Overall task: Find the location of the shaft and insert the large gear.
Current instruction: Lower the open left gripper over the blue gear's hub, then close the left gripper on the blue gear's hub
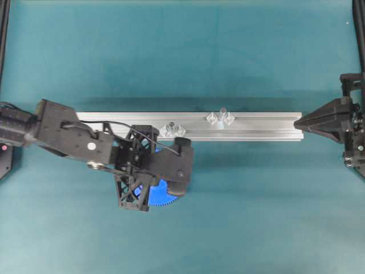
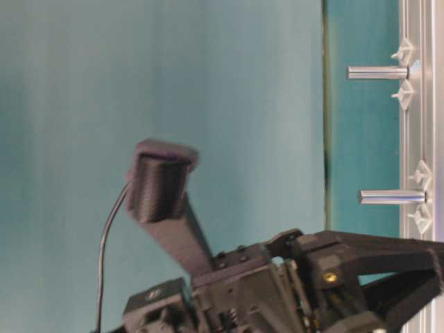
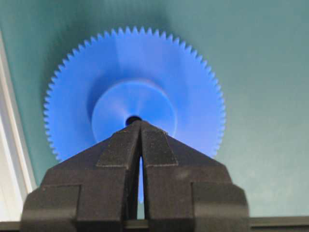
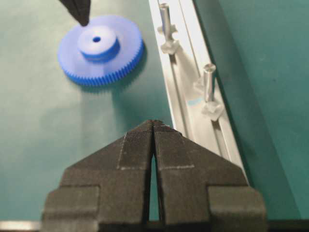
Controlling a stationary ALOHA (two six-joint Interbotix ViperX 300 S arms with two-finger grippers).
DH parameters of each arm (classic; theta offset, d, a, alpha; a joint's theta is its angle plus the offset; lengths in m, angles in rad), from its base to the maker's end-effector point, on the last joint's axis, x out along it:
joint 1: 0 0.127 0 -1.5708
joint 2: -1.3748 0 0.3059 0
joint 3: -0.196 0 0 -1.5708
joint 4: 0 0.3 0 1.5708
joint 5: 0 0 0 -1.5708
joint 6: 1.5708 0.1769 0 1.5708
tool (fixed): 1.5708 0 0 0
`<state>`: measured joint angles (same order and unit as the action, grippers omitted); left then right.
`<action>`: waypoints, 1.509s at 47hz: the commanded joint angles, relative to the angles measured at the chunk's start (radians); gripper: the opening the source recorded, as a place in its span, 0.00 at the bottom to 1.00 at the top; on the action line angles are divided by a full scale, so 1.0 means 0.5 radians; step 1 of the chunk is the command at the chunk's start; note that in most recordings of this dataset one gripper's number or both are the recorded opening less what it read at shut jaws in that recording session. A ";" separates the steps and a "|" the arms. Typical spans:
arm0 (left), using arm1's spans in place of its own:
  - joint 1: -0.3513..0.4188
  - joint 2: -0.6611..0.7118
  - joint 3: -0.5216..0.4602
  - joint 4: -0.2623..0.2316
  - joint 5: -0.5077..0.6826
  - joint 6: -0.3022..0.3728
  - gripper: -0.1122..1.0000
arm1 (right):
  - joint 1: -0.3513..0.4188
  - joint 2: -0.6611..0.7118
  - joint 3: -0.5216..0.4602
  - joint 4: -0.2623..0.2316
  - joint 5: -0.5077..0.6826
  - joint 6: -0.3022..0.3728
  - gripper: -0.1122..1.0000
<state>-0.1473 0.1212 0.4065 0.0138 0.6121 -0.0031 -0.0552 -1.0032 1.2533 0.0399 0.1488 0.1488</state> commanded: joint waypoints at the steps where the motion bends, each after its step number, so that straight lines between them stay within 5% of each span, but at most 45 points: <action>1: -0.009 -0.003 -0.074 0.006 0.061 0.009 0.09 | -0.012 -0.006 -0.015 0.003 -0.006 0.018 0.10; 27: -0.003 0.037 -0.132 0.006 0.181 -0.025 0.09 | -0.015 -0.052 0.006 0.003 -0.006 0.018 0.10; 42: 0.009 0.064 -0.141 0.006 0.175 -0.172 0.10 | -0.015 -0.052 0.006 0.003 -0.006 0.018 0.10; 49: 0.006 0.052 -0.135 0.006 0.147 -0.175 0.28 | -0.015 -0.055 0.012 0.003 -0.006 0.018 0.10; 61: 0.006 0.061 -0.141 0.006 0.114 -0.172 0.89 | -0.015 -0.052 0.012 0.003 -0.006 0.021 0.10; 71: 0.018 0.064 -0.132 0.009 0.095 -0.156 0.94 | -0.015 -0.055 0.012 0.003 -0.009 0.021 0.10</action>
<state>-0.1396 0.1764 0.3574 0.0153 0.6657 -0.0828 -0.0614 -1.0354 1.2701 0.0399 0.1488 0.1503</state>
